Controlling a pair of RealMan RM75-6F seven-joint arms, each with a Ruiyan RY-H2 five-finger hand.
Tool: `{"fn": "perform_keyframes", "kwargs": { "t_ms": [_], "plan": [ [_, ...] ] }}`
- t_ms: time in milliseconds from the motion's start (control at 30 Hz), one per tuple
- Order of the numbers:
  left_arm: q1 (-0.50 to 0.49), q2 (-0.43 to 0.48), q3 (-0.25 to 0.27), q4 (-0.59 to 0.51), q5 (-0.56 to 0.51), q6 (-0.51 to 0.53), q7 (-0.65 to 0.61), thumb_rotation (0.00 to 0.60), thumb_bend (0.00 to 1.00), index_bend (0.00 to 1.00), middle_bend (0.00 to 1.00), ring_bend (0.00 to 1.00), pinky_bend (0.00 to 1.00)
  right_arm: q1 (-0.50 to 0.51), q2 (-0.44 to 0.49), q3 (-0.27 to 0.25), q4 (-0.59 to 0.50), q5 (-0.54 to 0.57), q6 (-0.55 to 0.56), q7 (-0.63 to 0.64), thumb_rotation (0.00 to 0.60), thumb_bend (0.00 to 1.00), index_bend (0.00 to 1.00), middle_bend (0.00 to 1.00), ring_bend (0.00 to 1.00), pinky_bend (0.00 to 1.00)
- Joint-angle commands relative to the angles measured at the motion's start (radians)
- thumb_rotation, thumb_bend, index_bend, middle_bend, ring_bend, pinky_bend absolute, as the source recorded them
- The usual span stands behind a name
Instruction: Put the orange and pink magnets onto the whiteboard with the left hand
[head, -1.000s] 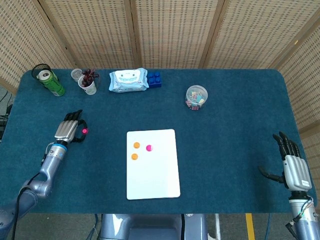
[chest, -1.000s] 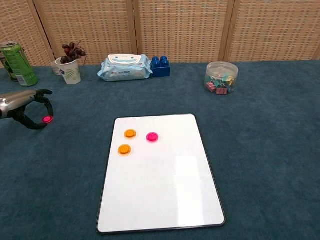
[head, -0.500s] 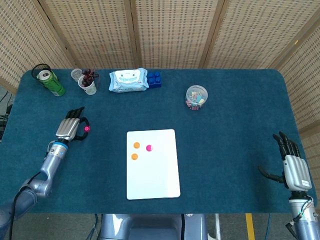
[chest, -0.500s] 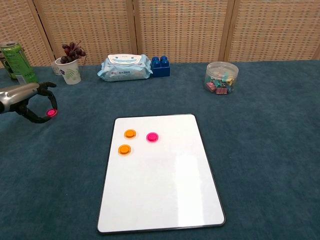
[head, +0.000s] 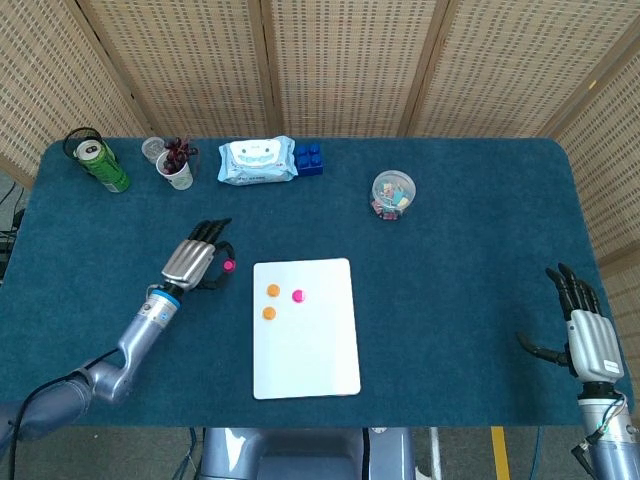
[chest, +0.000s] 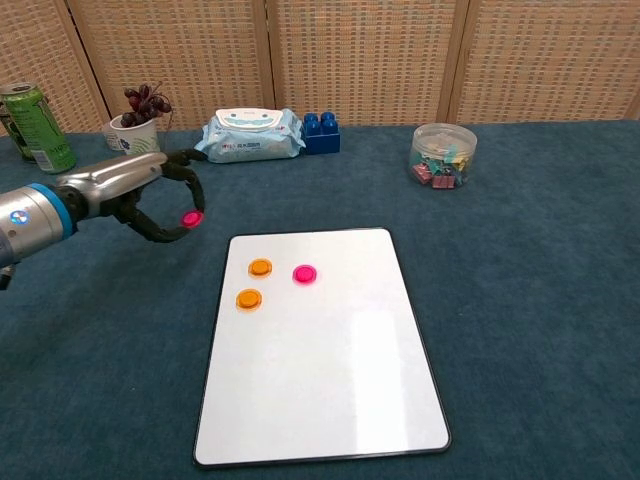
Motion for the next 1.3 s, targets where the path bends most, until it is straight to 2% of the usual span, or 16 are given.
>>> {"fn": "perform_keyframes", "kwargs": {
  "t_ms": [33, 167, 467, 1300],
  "plan": [
    [-0.030, -0.016, 0.001, -0.078, 0.008, -0.007, 0.071, 0.600, 0.38, 0.56, 0.00, 0.00, 0.00, 0.000, 0.001, 0.000, -0.001, 0.001, -0.003, 0.006, 0.600, 0.26, 0.00, 0.00, 0.00, 0.00],
    [-0.045, -0.048, 0.013, -0.129, 0.007, -0.022, 0.120, 0.600, 0.37, 0.56, 0.00, 0.00, 0.00, 0.000, 0.003, 0.000, 0.000, 0.001, -0.005, 0.012, 0.600, 0.26, 0.00, 0.00, 0.00, 0.00],
    [-0.056, -0.103, 0.036, -0.153, 0.003, -0.038, 0.164, 0.600, 0.37, 0.56, 0.00, 0.00, 0.00, 0.001, 0.005, -0.001, 0.001, 0.000, -0.009, 0.022, 0.600, 0.26, 0.00, 0.00, 0.00, 0.00],
    [-0.060, -0.158, 0.055, -0.110, 0.010, -0.045, 0.149, 0.600, 0.36, 0.56, 0.00, 0.00, 0.00, 0.001, 0.007, -0.003, 0.001, -0.001, -0.011, 0.030, 0.600, 0.26, 0.00, 0.00, 0.00, 0.00]
  ]
}}
